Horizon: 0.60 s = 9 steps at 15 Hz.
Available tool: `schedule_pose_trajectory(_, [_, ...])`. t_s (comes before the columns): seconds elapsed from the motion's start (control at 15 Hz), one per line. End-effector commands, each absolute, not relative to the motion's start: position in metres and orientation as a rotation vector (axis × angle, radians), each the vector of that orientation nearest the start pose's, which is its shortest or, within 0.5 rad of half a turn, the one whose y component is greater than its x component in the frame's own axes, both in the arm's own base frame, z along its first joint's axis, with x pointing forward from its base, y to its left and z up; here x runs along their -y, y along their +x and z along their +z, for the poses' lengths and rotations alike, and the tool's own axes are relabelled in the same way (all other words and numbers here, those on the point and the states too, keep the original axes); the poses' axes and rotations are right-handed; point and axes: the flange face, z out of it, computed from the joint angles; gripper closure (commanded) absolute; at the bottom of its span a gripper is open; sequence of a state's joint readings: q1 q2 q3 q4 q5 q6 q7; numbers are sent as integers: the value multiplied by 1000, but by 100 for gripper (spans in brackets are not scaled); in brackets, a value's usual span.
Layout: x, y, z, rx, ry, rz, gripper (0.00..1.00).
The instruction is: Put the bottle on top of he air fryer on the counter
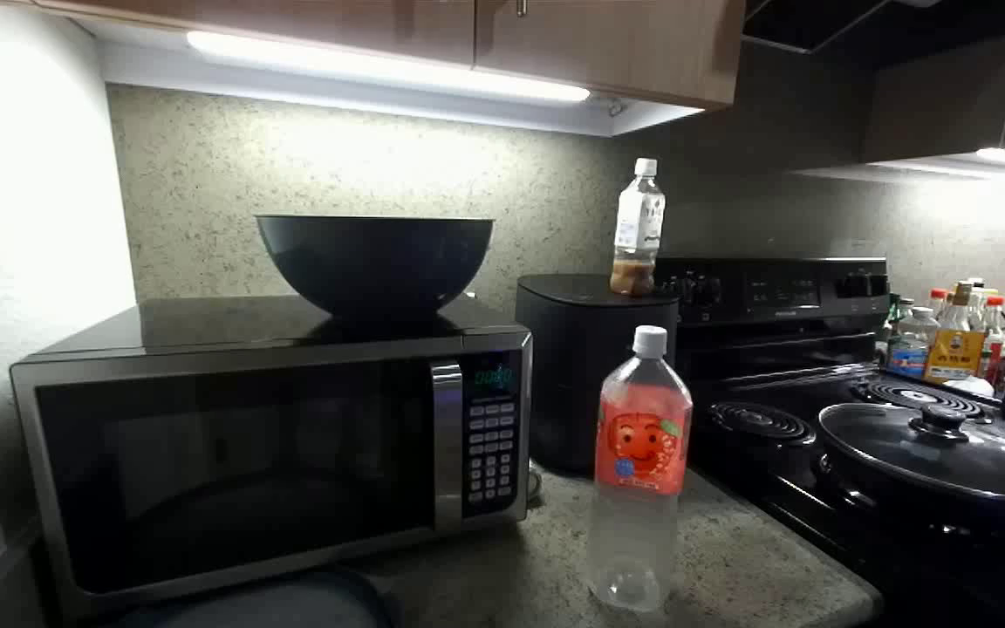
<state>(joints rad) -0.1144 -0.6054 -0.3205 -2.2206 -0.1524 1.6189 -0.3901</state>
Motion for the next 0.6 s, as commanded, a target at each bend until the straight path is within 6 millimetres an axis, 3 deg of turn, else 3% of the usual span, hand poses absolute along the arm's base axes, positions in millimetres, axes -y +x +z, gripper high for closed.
schedule_pose_trajectory(0.0, [195,321,584,31,-3108,13,0])
schedule_pose_trajectory(0.53, [194,323,584,41,-3101,20,0])
